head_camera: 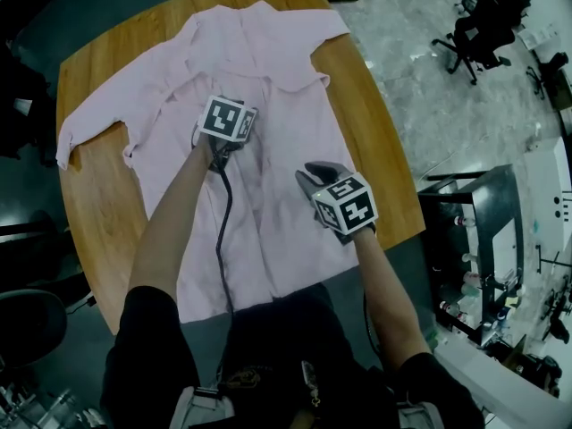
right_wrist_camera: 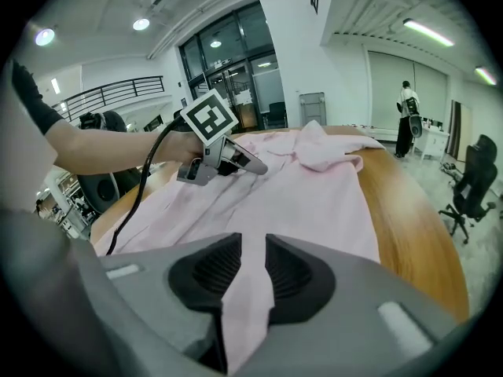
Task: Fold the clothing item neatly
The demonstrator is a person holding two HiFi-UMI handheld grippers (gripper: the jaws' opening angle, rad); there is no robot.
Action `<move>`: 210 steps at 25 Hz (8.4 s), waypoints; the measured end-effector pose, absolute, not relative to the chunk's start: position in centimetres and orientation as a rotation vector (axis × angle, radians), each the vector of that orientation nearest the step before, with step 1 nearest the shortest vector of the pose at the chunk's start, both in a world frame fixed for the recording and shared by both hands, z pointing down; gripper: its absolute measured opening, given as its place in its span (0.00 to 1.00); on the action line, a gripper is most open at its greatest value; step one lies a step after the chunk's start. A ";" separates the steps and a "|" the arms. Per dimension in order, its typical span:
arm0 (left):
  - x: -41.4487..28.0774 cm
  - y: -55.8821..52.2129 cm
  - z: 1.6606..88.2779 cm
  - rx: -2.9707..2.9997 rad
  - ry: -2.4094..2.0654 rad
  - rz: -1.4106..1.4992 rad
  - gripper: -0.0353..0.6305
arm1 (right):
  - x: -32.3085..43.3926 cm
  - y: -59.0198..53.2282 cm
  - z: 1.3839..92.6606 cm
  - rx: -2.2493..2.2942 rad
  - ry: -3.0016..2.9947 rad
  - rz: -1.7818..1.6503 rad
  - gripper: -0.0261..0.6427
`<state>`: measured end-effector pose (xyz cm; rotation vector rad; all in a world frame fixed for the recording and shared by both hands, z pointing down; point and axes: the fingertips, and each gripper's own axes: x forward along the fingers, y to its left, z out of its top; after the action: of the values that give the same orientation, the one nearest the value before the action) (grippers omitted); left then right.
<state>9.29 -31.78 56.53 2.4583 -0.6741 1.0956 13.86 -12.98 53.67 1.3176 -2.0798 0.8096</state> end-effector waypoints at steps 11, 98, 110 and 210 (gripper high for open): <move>9.6 -31.8 57.5 2.495 -0.656 1.205 0.12 | 15.3 -11.9 56.1 1.287 -1.982 0.863 0.17; -5.4 -67.7 53.9 2.517 -1.320 1.414 0.12 | 10.1 -58.7 53.2 0.922 -2.284 0.145 0.13; -3.9 -66.5 52.6 2.557 -1.241 1.132 0.43 | 12.0 -57.6 51.0 1.006 -2.364 0.181 0.13; 20.1 -50.3 54.2 2.727 -0.647 1.407 0.09 | 18.7 -43.4 55.8 0.987 -2.223 0.578 0.22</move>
<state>20.11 -50.32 54.24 2.7273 -0.6472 1.4073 18.66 -43.35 55.83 0.9868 -2.2227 0.5777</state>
